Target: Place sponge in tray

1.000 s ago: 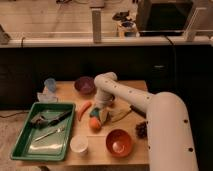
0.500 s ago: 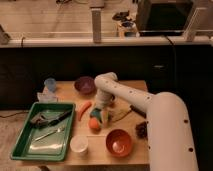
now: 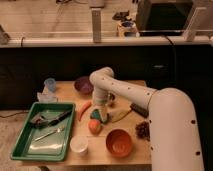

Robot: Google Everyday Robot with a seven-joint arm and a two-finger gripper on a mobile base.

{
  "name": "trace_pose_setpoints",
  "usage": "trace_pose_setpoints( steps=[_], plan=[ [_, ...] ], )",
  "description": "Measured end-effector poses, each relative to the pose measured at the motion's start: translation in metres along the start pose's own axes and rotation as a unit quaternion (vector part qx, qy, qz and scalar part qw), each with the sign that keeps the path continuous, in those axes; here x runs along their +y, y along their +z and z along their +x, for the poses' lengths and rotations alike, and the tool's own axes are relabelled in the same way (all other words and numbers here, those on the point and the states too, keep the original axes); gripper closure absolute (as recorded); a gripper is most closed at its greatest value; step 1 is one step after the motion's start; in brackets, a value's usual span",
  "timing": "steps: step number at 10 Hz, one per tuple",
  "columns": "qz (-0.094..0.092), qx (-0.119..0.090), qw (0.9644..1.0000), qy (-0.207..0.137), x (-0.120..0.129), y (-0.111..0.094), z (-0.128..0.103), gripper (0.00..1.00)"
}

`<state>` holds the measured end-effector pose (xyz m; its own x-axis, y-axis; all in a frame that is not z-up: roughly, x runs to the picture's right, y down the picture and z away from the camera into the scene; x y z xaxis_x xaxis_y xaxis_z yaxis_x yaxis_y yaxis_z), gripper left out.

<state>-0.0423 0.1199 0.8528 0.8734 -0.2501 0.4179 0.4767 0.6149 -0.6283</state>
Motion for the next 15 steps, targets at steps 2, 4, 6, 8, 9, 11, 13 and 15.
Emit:
trace_pose_setpoints(
  steps=[2,4,6,8,9,11,13,15],
  plan=[
    [0.008,0.019,0.9998,-0.008,0.002,-0.024,-0.004,0.58],
    [0.015,0.033,0.9992,-0.016,0.002,-0.030,-0.005,0.79],
    [0.023,0.037,0.9988,-0.020,0.001,-0.022,-0.003,0.97],
    [0.027,0.038,0.9987,-0.022,0.001,-0.017,-0.002,0.96],
    [0.030,0.039,0.9984,-0.027,0.001,-0.015,-0.002,0.87],
    [0.036,0.041,0.9978,-0.037,0.002,-0.010,-0.001,0.68],
    [0.042,0.044,0.9969,-0.050,0.003,-0.007,0.002,0.46],
    [0.047,0.047,0.9962,-0.056,0.004,-0.002,0.005,0.27]
  ],
)
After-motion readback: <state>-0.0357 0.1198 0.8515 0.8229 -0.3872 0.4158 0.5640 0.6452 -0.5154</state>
